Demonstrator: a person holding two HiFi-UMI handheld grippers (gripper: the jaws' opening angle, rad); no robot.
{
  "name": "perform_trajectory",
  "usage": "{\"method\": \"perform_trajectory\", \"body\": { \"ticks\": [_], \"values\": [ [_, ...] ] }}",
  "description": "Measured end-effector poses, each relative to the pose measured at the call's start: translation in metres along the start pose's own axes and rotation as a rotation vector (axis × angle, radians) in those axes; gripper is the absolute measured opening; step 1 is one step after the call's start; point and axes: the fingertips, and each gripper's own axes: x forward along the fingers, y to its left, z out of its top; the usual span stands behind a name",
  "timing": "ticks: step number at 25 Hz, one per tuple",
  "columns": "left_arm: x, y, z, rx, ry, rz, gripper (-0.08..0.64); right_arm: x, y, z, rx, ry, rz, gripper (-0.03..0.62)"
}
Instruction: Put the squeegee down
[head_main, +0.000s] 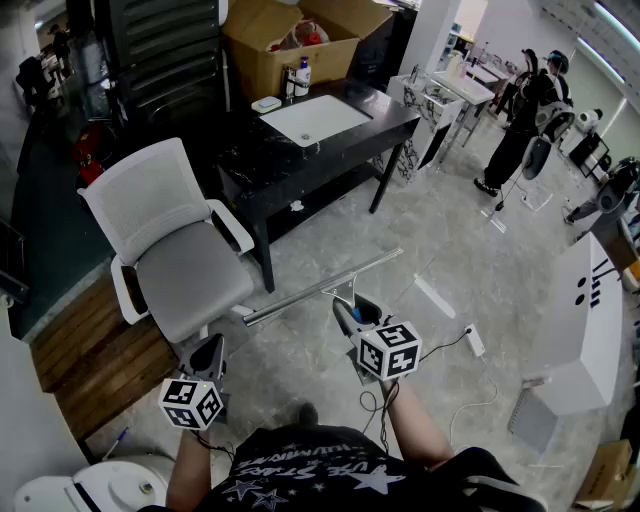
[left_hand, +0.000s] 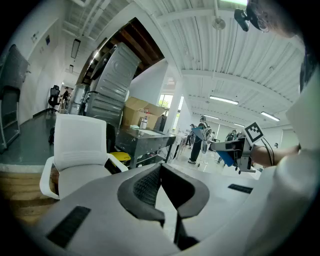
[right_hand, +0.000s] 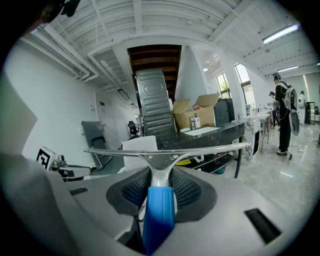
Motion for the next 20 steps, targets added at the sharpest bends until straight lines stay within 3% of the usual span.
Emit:
{"method": "perform_trajectory", "body": {
  "ticks": [9, 20],
  "values": [
    [-0.034, 0.007, 0.009, 0.017, -0.024, -0.001, 0.018, -0.012, 0.036, 0.001, 0.002, -0.021, 0.006, 0.148],
    [-0.021, -0.013, 0.000, 0.020, -0.011, -0.011, 0.018, -0.022, 0.018, -0.012, 0.021, -0.006, 0.006, 0.147]
  ]
}}
